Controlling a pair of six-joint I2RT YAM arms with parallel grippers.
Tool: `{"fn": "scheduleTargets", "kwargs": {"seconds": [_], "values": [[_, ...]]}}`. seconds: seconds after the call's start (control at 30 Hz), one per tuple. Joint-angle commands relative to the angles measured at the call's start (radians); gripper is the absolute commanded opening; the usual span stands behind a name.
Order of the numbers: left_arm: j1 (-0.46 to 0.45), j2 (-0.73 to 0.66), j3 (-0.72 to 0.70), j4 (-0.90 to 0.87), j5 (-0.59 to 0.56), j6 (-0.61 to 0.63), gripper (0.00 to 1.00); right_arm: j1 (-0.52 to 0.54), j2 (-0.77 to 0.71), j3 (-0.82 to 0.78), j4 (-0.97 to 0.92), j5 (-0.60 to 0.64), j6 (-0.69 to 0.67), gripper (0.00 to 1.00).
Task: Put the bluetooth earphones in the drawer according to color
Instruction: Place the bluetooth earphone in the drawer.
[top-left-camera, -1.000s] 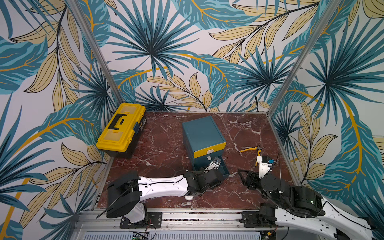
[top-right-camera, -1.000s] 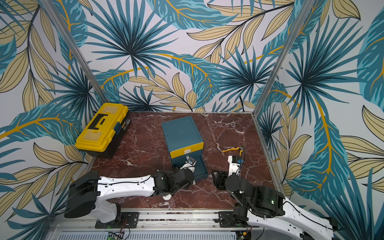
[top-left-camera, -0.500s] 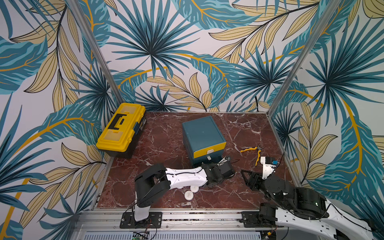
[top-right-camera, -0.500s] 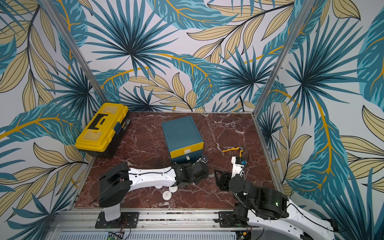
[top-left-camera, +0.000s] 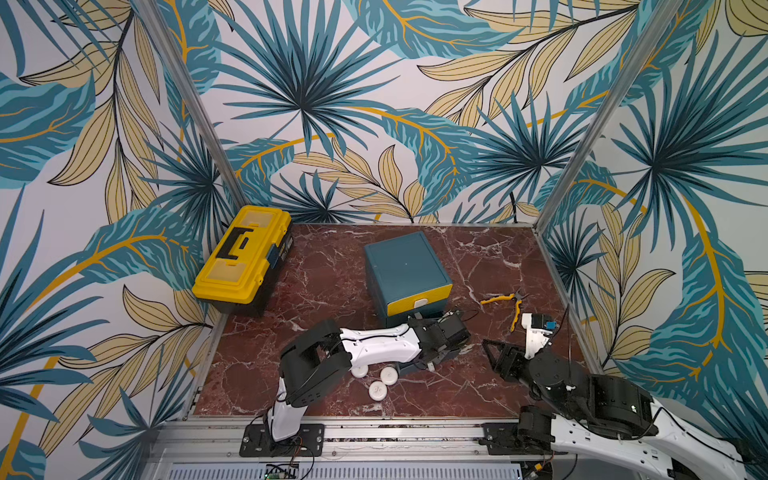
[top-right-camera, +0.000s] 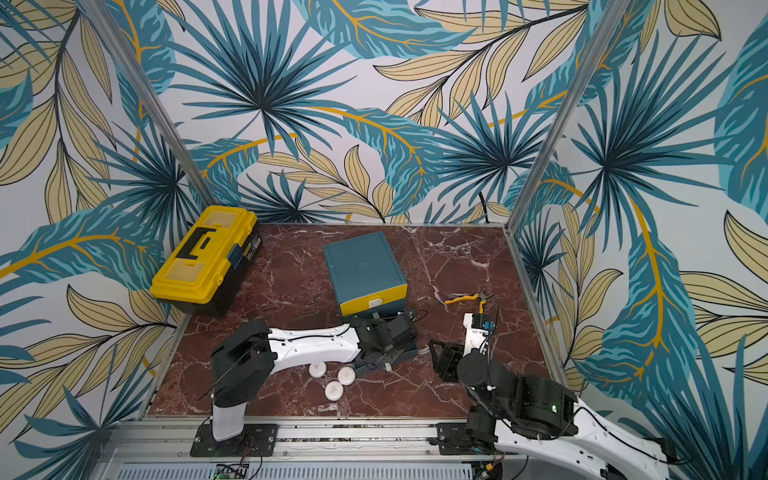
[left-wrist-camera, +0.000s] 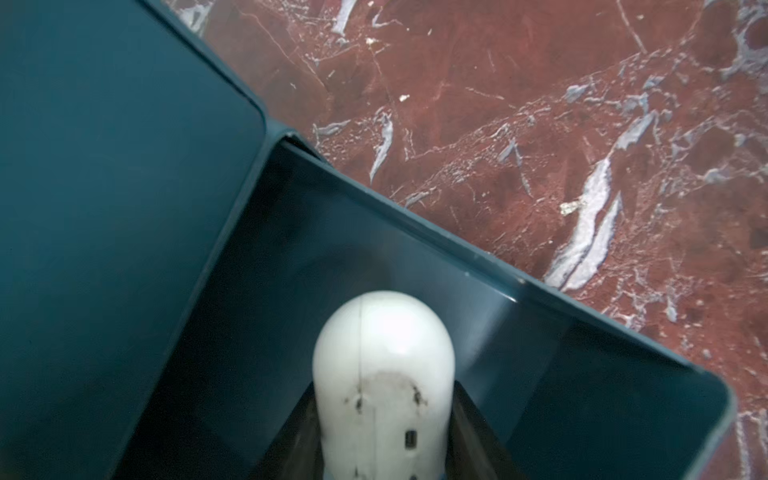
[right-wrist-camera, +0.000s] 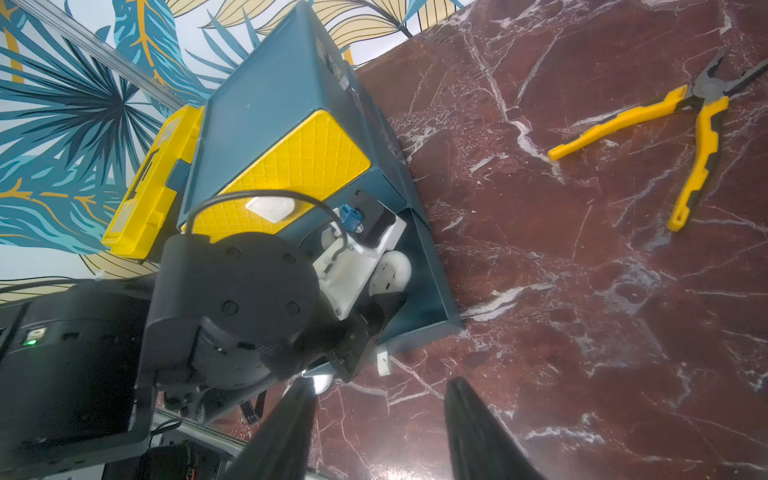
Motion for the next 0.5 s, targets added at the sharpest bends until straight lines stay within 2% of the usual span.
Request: {"fn": "scheduleTargets", "kwargs": {"seconds": [0.0, 0.47], "values": [[-0.002, 0.031, 0.034, -0.024, 0.035, 0.013, 0.37, 0.003, -0.012, -0.023, -0.027, 0.022, 0.015, 0.56], [0.012, 0.002, 0.053, -0.059, 0.003, 0.047, 0.57, 0.003, -0.009, -0.024, -0.027, 0.024, 0.017, 0.56]]}}
